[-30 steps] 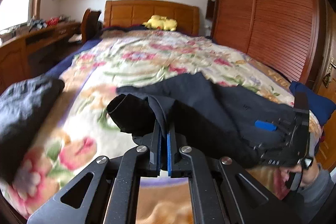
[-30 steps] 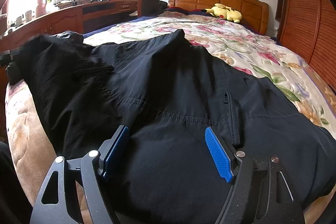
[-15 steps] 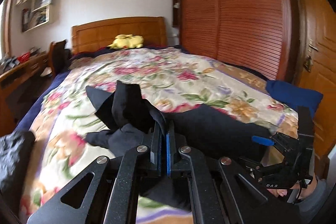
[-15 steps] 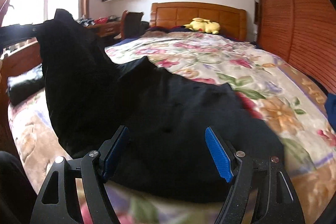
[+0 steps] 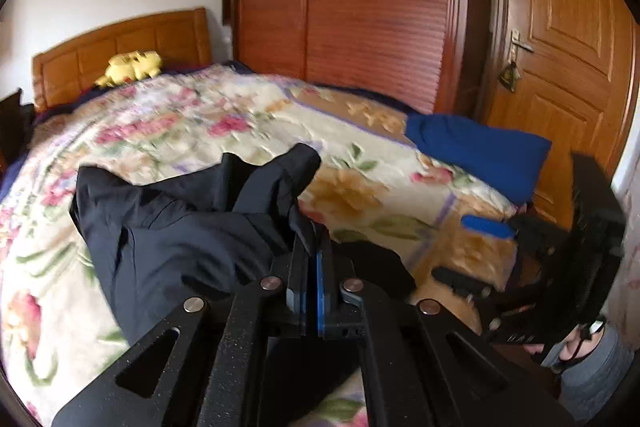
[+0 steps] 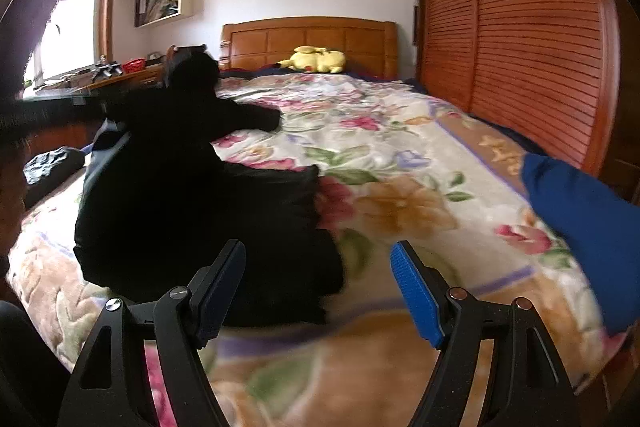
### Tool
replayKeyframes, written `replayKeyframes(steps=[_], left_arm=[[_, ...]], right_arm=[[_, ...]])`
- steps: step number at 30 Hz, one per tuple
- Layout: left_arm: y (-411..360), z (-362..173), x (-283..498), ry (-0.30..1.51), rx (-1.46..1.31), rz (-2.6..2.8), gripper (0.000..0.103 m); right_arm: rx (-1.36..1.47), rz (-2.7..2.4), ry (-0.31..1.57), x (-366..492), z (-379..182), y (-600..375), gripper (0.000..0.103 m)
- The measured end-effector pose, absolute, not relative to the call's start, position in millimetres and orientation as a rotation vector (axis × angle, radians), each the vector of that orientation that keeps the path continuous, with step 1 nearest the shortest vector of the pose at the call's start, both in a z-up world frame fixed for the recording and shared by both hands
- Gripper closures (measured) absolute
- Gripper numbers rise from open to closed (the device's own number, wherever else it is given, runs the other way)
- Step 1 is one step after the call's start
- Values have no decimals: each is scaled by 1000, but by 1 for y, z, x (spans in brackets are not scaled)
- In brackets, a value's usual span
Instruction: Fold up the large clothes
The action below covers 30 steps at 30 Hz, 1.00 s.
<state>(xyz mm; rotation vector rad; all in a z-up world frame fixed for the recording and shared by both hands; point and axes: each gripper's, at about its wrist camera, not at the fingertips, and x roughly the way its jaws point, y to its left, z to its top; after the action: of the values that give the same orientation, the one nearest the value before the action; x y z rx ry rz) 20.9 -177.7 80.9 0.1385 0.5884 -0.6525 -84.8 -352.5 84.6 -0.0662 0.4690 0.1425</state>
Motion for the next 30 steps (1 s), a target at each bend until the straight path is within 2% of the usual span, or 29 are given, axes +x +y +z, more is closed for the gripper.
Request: replayKeyframes(steps=[6,9,11,15,16,17,18,19,20,30], left_arm=[[-179,66,22,636,155,-646,97],[-172,69,14,608,157,-638,81],[-162,75,6,573,155,-628,65],[-136,85,-7,539,141,-601,64],[-124,87,-10,535,128,-593,60],[-116,89,-12,531,119,-584,48],[-107,90,-13,520,107,-571,40],[-94,92,-16,503,88,-556,27],[-82,94,-18,488,72,-541,24],[24,66,-20,449,-20,-324,24]], right_arm=[[-83,116,464,-91,90,-344,26],[-97,123,460,-90,93,-337,26],[-109,129,456,-89,97,-333,26],[-130,150,437,-79,110,-319,26],[-132,157,431,-76,113,-316,26],[-134,166,425,-73,116,-312,26],[-138,176,418,-71,121,-306,26],[-142,183,413,-68,122,-303,26],[-148,191,405,-65,125,-298,26],[-232,331,398,-19,153,-226,26]])
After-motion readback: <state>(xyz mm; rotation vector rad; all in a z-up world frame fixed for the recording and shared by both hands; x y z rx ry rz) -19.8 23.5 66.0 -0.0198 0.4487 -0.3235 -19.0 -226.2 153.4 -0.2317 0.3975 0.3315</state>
